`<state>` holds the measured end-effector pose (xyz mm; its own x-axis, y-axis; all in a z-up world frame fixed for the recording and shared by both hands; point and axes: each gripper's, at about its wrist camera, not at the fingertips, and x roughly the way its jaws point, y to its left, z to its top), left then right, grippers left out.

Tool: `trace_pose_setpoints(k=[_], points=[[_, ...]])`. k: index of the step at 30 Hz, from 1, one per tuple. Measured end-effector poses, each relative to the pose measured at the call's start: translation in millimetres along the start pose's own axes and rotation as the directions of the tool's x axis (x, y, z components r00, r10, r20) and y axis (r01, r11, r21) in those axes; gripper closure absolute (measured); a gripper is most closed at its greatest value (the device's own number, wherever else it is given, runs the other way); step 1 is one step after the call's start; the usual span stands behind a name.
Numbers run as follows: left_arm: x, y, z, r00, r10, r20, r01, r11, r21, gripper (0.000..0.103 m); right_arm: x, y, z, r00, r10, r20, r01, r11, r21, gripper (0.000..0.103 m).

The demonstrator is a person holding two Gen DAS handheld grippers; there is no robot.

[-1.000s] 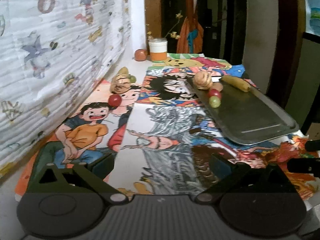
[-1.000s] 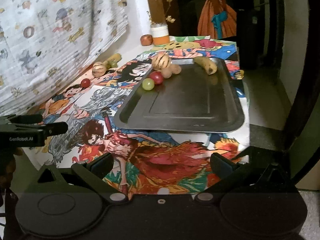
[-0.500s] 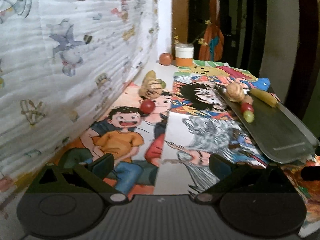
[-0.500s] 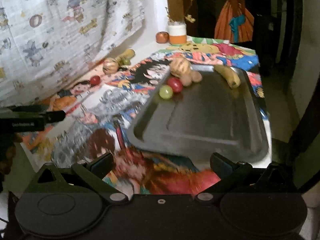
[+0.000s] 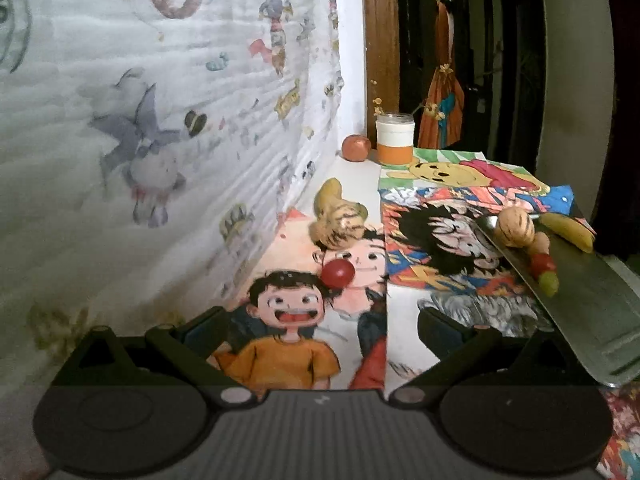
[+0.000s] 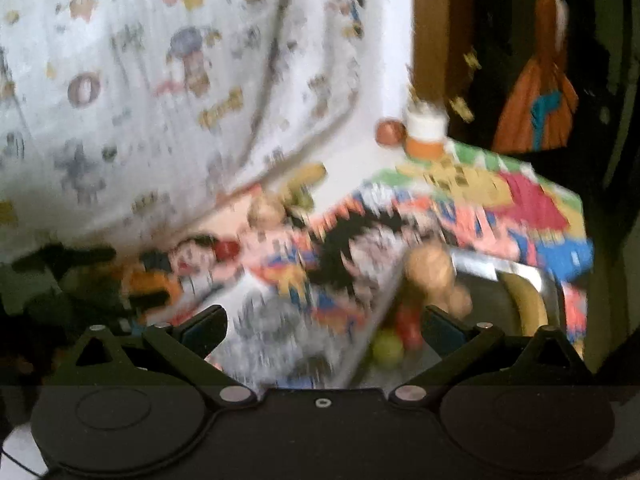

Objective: Organize fruits
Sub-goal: 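Withdraw both open tools from the tray toward the fruit pile, then grasp a red cherry tomato with the left tool while the right tool grasps a striped melon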

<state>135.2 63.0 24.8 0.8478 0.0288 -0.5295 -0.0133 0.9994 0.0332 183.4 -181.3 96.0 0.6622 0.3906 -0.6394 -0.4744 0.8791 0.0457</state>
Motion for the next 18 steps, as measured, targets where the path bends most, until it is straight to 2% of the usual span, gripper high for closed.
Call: trace_pose_setpoints(k=[4,8,12,18], points=[[13,3,8,1.0,-0.02,0.006,0.02,1.0,-0.008,0.0,29,-6,40,0.998,0.063,0.013,-0.063,0.998,0.007,0.001],[30,4,15,0.999,-0.038,-0.007,0.038,0.999,-0.038,0.0,78,-13,71,0.992,0.124,-0.002,-0.123,0.988,0.095,0.001],[47,2,20,1.0,-0.024,-0.019,0.023,0.998,-0.053,0.0,123,-9,83,0.984,0.177,-0.025,-0.173,0.978,0.12,0.001],[68,-3,23,0.999,0.029,-0.036,-0.031,0.997,-0.067,0.0,173,-8,81,0.971,0.23,-0.063,-0.215,0.959,0.187,0.007]])
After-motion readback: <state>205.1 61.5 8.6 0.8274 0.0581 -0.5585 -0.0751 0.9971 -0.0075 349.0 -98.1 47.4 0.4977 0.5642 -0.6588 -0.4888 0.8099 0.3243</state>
